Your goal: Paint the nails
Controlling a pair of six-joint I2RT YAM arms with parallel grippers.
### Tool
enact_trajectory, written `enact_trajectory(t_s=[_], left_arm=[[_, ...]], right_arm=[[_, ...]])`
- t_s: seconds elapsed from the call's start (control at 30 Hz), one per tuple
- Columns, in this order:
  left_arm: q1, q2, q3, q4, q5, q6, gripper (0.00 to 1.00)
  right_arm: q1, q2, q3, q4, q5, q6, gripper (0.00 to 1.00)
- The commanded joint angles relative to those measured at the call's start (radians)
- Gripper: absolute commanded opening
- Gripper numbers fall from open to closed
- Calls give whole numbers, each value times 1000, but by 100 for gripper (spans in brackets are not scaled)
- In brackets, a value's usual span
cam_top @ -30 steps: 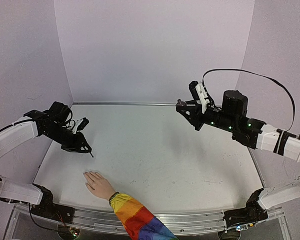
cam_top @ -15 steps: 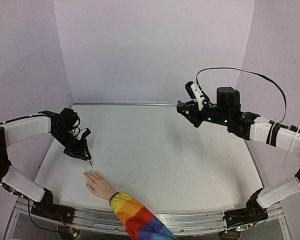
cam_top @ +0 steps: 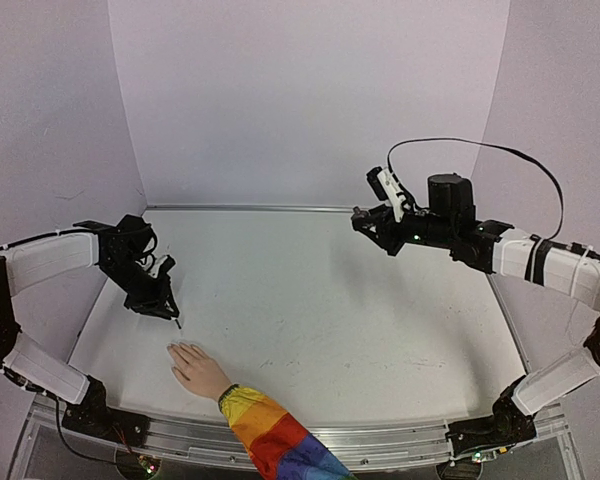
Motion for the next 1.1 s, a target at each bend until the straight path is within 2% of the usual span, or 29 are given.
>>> enact_trajectory(t_s=[0.0,0.63,1.07], left_arm=[[3,-2,-2,24,-29,-24,0],[2,100,-13,9,-19,-52,0],[2,118,-21,29,-31,-48,0]], right_arm=[[-8,1,51,40,-48,0,0],[-8,-8,39,38,-46,11,0],[-8,-4,36,38,-48,11,0]])
